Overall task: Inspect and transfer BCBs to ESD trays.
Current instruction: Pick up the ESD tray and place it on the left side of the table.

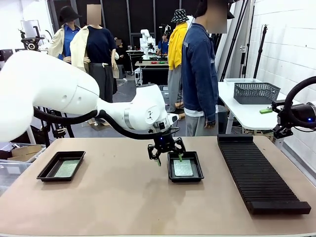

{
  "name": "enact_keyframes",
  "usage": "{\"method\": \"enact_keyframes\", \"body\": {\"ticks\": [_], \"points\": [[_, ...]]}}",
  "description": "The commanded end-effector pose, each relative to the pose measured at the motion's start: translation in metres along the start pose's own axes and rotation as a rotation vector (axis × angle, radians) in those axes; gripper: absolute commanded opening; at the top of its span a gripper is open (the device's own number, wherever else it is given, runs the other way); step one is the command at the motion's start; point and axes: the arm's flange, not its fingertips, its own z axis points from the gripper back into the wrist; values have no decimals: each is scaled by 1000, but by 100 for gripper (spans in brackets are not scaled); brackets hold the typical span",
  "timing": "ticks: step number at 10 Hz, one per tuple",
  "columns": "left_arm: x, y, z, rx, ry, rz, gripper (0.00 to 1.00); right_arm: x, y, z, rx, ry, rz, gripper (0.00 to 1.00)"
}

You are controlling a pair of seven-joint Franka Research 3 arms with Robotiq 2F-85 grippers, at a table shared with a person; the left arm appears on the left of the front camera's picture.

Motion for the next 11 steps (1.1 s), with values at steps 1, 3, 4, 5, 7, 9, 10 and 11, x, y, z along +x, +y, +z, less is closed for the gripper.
{"method": "enact_keyframes", "body": {"ticks": [1, 3, 4, 5, 7, 9, 10, 11], "points": [[8, -5, -8, 41, -94, 12, 100, 0, 0, -1, -5, 18, -1, 100], [8, -5, -11, 57, -119, 4, 100, 0, 0, -1, -5, 18, -1, 100], [10, -5, -11, 71, -126, 0, 100, 0, 0, -1, -5, 18, -1, 100], [11, -4, -10, 74, -122, 1, 100, 0, 0, -1, -5, 18, -1, 100], [12, -3, -11, 77, -115, -1, 100, 0, 0, -1, -5, 18, -1, 100], [14, -2, -12, 71, -116, 2, 100, 0, 0, -1, -5, 18, -1, 100], [15, -2, -12, 70, -117, 2, 100, 0, 0, -1, -5, 18, -1, 100], [15, -2, -12, 63, -116, 2, 100, 0, 0, -1, -5, 18, -1, 100]]}}
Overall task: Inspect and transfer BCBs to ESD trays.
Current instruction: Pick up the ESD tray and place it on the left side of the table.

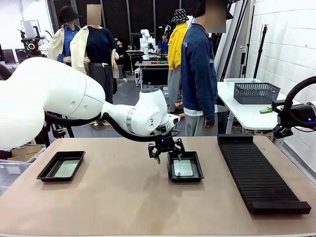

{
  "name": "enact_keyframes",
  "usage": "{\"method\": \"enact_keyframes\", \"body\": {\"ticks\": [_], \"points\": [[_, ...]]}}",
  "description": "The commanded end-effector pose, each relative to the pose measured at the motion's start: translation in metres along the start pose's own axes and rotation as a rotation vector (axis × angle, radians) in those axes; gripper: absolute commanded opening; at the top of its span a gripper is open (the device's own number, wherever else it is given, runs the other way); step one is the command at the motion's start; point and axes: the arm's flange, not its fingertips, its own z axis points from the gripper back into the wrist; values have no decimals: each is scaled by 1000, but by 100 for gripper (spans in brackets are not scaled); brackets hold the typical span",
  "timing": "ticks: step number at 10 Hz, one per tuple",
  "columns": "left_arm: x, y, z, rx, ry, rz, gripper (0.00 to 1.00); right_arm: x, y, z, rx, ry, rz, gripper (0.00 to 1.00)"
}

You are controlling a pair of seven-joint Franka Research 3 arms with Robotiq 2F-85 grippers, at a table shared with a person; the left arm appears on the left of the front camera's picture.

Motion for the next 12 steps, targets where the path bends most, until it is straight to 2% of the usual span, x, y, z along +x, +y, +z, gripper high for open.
{"method": "enact_keyframes", "body": {"ticks": [1, 3, 6, 9, 11, 12], "points": [[3, -3, -1, 18, -12, 8, 95, 0, 0, -1, -5, 17, 0, 100], [3, -3, -2, 23, -10, 4, 80, 0, 0, -1, -5, 17, 0, 100], [3, -4, -4, 17, -3, 4, 52, 0, 0, -1, -5, 17, 0, 100], [6, -1, -9, 13, 4, 12, 23, 0, 0, -1, -5, 17, 0, 100], [7, 1, -10, 11, 20, 11, 0, 0, 0, -1, -5, 17, 0, 100], [8, 3, -11, 16, 39, 2, 0, 0, 0, -1, -5, 17, 0, 100]]}}
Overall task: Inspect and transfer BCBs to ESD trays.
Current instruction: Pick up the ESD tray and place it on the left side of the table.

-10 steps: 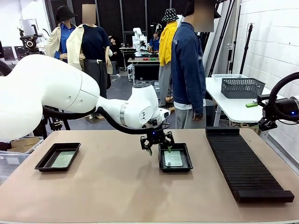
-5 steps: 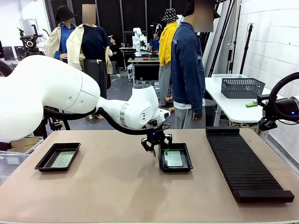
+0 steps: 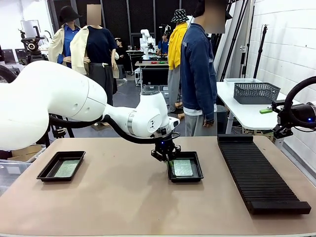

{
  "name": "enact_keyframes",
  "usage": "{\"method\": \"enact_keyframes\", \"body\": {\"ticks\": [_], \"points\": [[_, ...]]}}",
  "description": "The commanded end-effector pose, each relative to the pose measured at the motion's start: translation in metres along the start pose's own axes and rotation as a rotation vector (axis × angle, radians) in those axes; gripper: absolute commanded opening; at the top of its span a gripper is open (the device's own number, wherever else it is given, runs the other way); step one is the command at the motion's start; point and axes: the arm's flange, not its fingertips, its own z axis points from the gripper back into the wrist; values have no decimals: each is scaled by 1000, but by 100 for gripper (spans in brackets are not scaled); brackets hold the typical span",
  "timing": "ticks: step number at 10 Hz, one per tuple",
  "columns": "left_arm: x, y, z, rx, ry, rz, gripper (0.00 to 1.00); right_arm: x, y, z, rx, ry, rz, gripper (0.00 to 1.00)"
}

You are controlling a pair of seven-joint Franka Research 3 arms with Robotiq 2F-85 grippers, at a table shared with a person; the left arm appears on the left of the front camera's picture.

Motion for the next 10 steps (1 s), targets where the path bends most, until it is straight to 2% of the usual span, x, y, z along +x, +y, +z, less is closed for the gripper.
{"method": "enact_keyframes", "body": {"ticks": [1, 2, 3, 10], "points": [[6, 3, 3, 25, 76, 5, 0, 0, 0, -1, -5, 17, 0, 100], [5, 5, 5, 29, 135, -3, 0, 0, 0, -1, -5, 17, 0, 100], [1, 2, 0, 11, 20, 4, 0, 0, 0, -1, -5, 17, 0, 100], [1, 2, 0, 11, 20, 4, 0, 0, 0, -1, -5, 17, 0, 100]]}}
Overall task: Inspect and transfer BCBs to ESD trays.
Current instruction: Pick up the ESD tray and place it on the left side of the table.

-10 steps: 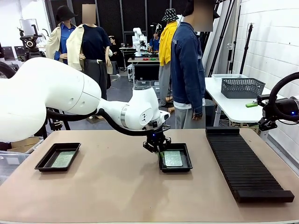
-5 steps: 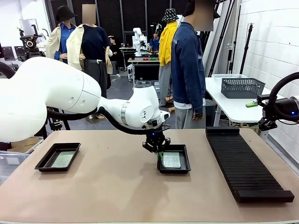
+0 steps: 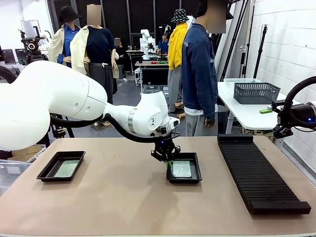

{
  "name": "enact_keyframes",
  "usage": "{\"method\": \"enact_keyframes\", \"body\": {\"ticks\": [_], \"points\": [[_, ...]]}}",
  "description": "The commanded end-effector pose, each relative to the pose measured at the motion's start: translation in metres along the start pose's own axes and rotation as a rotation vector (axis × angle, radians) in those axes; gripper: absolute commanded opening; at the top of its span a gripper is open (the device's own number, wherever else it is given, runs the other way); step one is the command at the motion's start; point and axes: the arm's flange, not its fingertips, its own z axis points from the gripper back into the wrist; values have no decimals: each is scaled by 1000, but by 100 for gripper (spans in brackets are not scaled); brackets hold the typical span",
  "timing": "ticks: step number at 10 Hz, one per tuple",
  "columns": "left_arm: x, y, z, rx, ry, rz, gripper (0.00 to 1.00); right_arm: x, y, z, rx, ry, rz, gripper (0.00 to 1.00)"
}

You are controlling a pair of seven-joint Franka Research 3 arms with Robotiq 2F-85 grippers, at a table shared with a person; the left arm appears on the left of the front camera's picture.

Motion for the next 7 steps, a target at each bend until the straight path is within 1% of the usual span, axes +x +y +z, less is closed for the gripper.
{"method": "enact_keyframes", "body": {"ticks": [1, 6, 7], "points": [[-1, 2, -2, -3, -17, 1, 0, 0, 0, -1, -5, 17, 0, 100], [-1, 2, -2, -3, -17, 1, 0, 0, 0, -1, -5, 17, 0, 100], [0, 0, 0, 0, 0, 0, 0, 0, 0, -1, -5, 17, 0, 100]]}}
